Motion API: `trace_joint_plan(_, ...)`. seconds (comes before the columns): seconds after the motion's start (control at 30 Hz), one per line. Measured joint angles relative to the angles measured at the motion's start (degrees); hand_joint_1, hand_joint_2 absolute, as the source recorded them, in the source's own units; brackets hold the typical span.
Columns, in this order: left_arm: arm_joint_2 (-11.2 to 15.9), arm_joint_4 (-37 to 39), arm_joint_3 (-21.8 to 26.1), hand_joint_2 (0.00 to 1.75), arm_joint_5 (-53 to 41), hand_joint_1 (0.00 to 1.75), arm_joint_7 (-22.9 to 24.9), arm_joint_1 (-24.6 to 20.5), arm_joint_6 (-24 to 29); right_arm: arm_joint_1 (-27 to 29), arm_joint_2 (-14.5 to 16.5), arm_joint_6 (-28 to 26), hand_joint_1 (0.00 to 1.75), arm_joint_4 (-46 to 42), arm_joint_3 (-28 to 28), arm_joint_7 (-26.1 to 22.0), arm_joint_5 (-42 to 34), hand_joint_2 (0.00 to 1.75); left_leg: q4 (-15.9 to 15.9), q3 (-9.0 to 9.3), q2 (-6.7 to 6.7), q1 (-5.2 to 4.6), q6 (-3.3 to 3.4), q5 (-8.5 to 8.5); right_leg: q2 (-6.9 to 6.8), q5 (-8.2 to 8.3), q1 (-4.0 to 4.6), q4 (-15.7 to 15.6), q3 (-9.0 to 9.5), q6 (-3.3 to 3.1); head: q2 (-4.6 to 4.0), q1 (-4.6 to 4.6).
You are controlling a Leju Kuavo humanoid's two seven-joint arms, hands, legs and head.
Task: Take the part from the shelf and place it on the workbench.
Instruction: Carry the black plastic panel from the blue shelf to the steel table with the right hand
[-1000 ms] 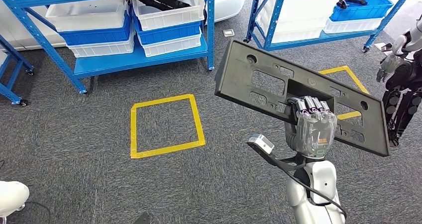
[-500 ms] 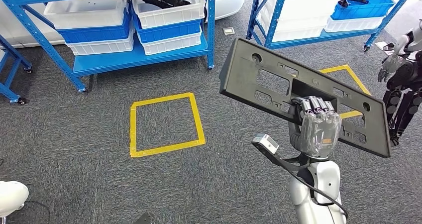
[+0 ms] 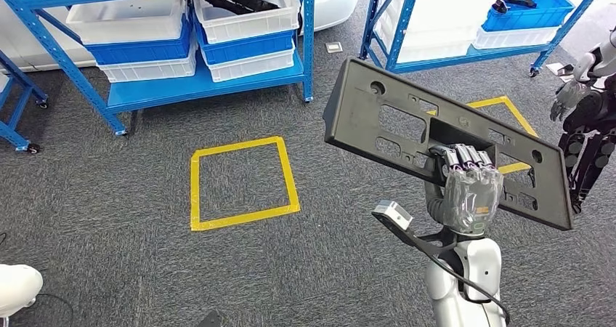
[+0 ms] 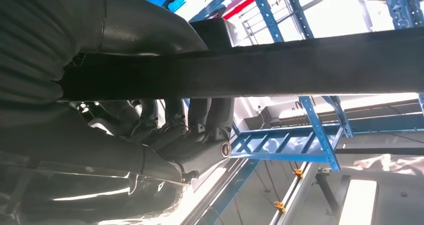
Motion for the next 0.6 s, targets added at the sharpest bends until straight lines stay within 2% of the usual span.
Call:
trace_joint_plan(0.17, 0.17, 0.0, 0.0, 1.75, -0.11, 0.0, 0.0, 0.0, 0.02, 0.38, 0.71, 0.0, 1.75, 0.0, -0.72, -1.02, -0.49, 1.75, -0.15, 0.11, -0.04, -0.36, 0.66, 0.1, -0.02, 0.36, -0.51, -0.38, 0.18, 0.58, 0.0, -0.04)
trace_joint_plan(0.23, 0.15, 0.01, -0.01, 1.75, -0.2, 0.0, 0.0, 0.01, 0.02, 0.54, 0.97, 0.0, 1.75, 0.0, -1.09, -1.4, -0.73, 1.75, -1.33, 0.75, 0.08, 0.0, 1.27, 0.7, 0.26, 0.28, -0.44, -0.43, 0.35, 0.89, 0.0, -0.02)
trace_joint_plan(0.27, 0.11, 0.01, -0.01, 1.75, -0.24, 0.0, 0.0, 0.0, 0.03, 0.61, 1.06, 0.0, 1.75, 0.0, -1.31, -1.56, -0.84, 1.75, -2.11, 1.2, 0.23, 0.22, 1.64, 1.09, 0.74, -0.31, -0.45, 0.34, 0.1, 0.88, 0.0, 0.01)
trace_joint_plan(0.3, 0.07, 0.01, -0.01, 1.75, -0.24, 0.0, -0.01, -0.04, 0.03, 0.68, 1.09, 0.0, 1.75, 0.01, -1.49, -1.62, -0.89, 1.75, -2.77, 1.59, 0.41, 0.46, 1.95, 1.45, 1.32, -1.38, -0.46, 2.07, -0.59, 0.73, 0.0, 0.01)
trace_joint_plan(0.37, -0.02, 0.0, -0.01, 1.75, -0.24, 0.0, -0.03, -0.1, 0.03, 0.91, 1.08, 0.0, 1.75, 0.03, -1.79, -1.65, -0.99, 1.75, -3.21, 1.86, 0.73, 0.59, 2.18, 1.73, 2.36, -4.18, -0.61, 7.79, -2.98, 0.46, 0.0, 0.02)
trace_joint_plan(0.4, -0.05, 0.0, -0.01, 1.75, -0.24, 0.0, -0.04, -0.1, 0.02, 1.08, 1.06, 0.0, 1.75, 0.08, -1.92, -1.66, -1.03, 1.75, -3.22, 1.85, 0.89, 0.63, 2.15, 1.77, 2.54, -5.11, -0.66, 10.27, -3.94, 0.56, 0.0, 0.02)
trace_joint_plan(0.43, -0.09, 0.0, -0.01, 1.75, -0.24, 0.0, -0.04, -0.08, 0.02, 1.27, 1.03, 0.0, 1.75, 0.13, -2.06, -1.66, -1.07, 1.75, -3.21, 1.84, 1.11, 0.69, 2.05, 1.81, 2.6, -5.36, -0.78, 11.29, -4.17, 0.85, 0.0, 0.05)
trace_joint_plan(0.47, -0.12, 0.01, -0.01, 1.75, -0.24, 0.0, -0.04, -0.07, 0.02, 1.42, 1.02, 0.0, 1.75, 0.18, -2.18, -1.67, -1.09, 1.75, -3.2, 1.83, 1.4, 0.78, 1.91, 1.84, 2.52, -4.92, -0.96, 10.46, -3.49, 1.27, 0.0, 0.05)
trace_joint_plan(0.5, -0.15, 0.01, -0.01, 1.75, -0.25, 0.0, -0.05, -0.06, 0.02, 1.49, 1.02, 0.0, 1.75, 0.21, -2.28, -1.67, -1.09, 1.75, -3.16, 1.85, 1.75, 0.93, 1.64, 1.85, 1.98, -3.79, -1.16, 7.52, -1.72, 1.82, 0.0, 0.09)
trace_joint_plan(0.57, -0.11, 0.0, -0.02, 1.75, -0.29, 0.0, -0.18, -0.04, -0.04, 1.43, 1.12, 0.0, 1.75, 0.24, -2.39, -1.66, -1.0, 1.75, -3.02, 2.0, 2.55, 0.98, 0.78, 1.77, -1.06, -1.78, -1.16, 0.85, 1.99, 2.38, 0.0, 0.2)
trace_joint_plan(0.6, -0.1, -0.01, -0.02, 1.75, -0.32, 0.0, -0.28, 0.0, -0.07, 1.38, 1.23, 0.0, 1.75, 0.26, -2.42, -1.66, -0.92, 1.75, -3.03, 2.17, 2.96, 0.91, 0.21, 1.73, -2.26, -1.12, -0.97, -1.33, 3.16, 2.14, 0.0, 0.19)
